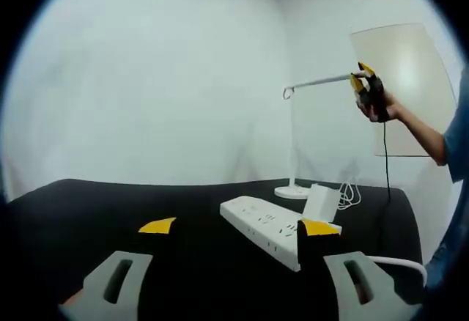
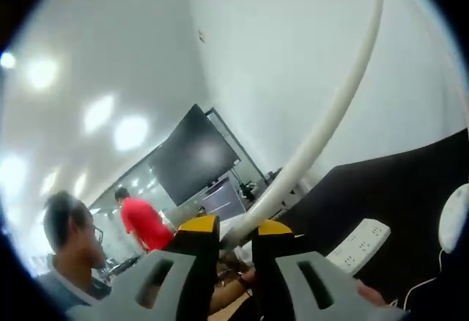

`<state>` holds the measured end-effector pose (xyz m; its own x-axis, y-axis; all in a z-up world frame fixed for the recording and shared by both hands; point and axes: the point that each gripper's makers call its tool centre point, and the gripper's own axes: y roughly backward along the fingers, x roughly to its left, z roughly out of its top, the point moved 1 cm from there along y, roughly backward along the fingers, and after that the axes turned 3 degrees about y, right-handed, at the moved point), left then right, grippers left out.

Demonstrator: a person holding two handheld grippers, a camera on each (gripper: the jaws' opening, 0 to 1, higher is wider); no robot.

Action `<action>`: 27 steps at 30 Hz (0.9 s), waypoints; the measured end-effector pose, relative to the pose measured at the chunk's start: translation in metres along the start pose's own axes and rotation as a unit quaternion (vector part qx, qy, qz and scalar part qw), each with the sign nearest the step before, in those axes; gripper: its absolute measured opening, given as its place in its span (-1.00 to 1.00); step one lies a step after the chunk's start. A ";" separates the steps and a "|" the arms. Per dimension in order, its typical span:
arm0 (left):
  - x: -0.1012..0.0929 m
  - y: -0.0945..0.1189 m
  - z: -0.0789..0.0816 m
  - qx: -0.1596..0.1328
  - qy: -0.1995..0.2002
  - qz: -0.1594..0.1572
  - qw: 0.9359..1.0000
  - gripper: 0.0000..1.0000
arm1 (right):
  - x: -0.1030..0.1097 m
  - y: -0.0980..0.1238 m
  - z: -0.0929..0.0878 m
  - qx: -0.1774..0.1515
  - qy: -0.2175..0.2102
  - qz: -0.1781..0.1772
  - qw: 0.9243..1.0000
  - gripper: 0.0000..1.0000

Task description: Insert the desk lamp plug into the socket, turn on the power strip switch, turn on the lamp switch, then turn off the lamp switch, turn off the power strip switch, and remove the plug from the socket.

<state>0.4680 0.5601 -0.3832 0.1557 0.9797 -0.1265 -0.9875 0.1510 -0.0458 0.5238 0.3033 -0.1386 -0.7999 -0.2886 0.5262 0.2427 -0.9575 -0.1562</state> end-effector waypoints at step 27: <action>-0.002 0.000 0.001 -0.005 0.005 0.000 1.000 0.24 | 0.027 -0.005 0.034 -0.018 -0.028 0.036 0.999 -0.60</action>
<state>0.4677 0.5584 -0.3825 0.1558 0.9784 -0.1361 -0.9872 0.1495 -0.0551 0.5202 0.3005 -0.0952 -0.7490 -0.3576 0.5577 0.2780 -0.9338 -0.2253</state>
